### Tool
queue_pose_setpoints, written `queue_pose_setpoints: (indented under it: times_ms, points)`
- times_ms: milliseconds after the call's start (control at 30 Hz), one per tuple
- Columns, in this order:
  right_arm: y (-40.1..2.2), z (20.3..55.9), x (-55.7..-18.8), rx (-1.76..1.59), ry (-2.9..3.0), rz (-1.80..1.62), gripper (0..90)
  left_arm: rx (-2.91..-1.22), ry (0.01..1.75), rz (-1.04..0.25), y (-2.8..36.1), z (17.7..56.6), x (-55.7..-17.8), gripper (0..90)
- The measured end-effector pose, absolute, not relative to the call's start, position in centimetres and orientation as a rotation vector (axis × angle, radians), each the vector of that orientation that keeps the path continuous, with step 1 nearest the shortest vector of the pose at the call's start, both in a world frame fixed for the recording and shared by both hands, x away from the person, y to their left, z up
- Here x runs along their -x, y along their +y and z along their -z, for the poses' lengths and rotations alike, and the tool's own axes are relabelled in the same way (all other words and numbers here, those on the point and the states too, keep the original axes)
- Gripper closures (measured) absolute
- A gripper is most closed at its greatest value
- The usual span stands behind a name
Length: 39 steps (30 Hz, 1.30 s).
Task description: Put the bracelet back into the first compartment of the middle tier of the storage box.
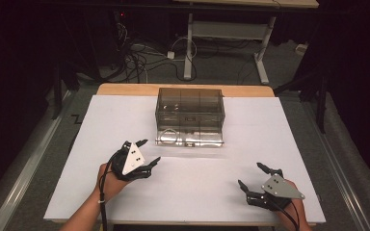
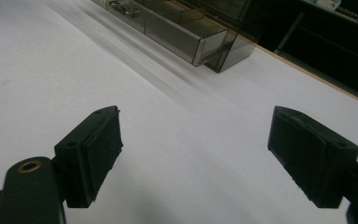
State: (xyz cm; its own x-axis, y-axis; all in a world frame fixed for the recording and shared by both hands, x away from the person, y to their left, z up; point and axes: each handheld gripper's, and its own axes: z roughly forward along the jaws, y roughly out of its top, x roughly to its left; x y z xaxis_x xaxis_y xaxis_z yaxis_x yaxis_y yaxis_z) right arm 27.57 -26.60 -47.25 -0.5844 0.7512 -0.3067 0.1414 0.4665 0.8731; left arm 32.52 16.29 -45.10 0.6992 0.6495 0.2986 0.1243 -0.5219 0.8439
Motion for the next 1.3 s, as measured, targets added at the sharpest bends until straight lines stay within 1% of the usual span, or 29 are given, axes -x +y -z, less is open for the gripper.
queue_pose_setpoints:
  times_ms: [100, 167, 200, 267, 300, 333, 367, 400, 567, 633, 700, 800, 933, 1067, 1300]
  points:
    - [-26.6, 47.2, -27.6, -0.742, 2.014, -1.116, 18.0, -2.063, 0.587, -0.770, 16.9, 45.2, -32.3, 32.1]
    - [-26.6, 47.2, -27.7, -0.743, 2.015, -1.116, 18.0, -2.068, 0.587, -0.762, 17.2, 45.4, -32.1, 35.8]
    - [-26.5, 47.2, -27.8, -0.742, 2.015, -1.116, 18.0, -2.074, 0.583, -0.760, 17.3, 45.4, -32.0, 39.7]
    - [-26.5, 47.3, -27.8, -0.745, 2.017, -1.117, 18.0, -2.078, 0.586, -0.743, 17.6, 45.6, -31.8, 44.1]
    - [-26.5, 47.3, -27.9, -0.746, 2.019, -1.116, 18.0, -2.081, 0.588, -0.735, 17.7, 45.7, -31.7, 49.8]
    - [-26.5, 47.3, -27.9, -0.747, 2.020, -1.117, 18.0, -2.081, 0.594, -0.729, 17.9, 45.8, -31.6, 52.1]
    - [-26.6, 47.3, -27.9, -0.750, 2.019, -1.116, 18.0, -2.077, 0.604, -0.715, 18.0, 46.0, -31.5, 52.7]
    - [-26.6, 47.4, -27.9, -0.754, 2.017, -1.114, 17.9, -2.102, 0.592, -0.719, 18.3, 46.1, -31.4, 56.9]
    - [-26.8, 47.3, -27.9, -0.758, 2.010, -1.117, 18.0, -2.109, 0.621, -0.702, 18.8, 46.9, -31.0, 68.8]
    - [-26.7, 47.3, -27.9, -0.753, 2.011, -1.115, 18.0, -2.102, 0.627, -0.700, 19.0, 47.0, -30.9, 71.3]
    - [-26.6, 47.2, -27.9, -0.747, 2.014, -1.114, 18.0, -2.094, 0.634, -0.684, 19.2, 47.0, -30.8, 78.5]
    - [-26.5, 47.2, -28.0, -0.739, 2.012, -1.118, 18.0, -2.110, 0.634, -0.680, 19.2, 47.1, -30.8, 84.5]
    - [-26.4, 47.2, -28.2, -0.739, 2.016, -1.120, 18.0, -2.129, 0.627, -0.676, 19.0, 47.3, -30.6, 87.7]
    - [-26.4, 47.2, -28.3, -0.738, 2.019, -1.116, 18.0, -2.130, 0.629, -0.701, 18.8, 47.5, -30.4, 87.8]
    - [-26.3, 47.2, -28.2, -0.725, 2.020, -1.115, 18.1, -2.142, 0.609, -0.691, 18.7, 47.5, -30.2, 87.8]
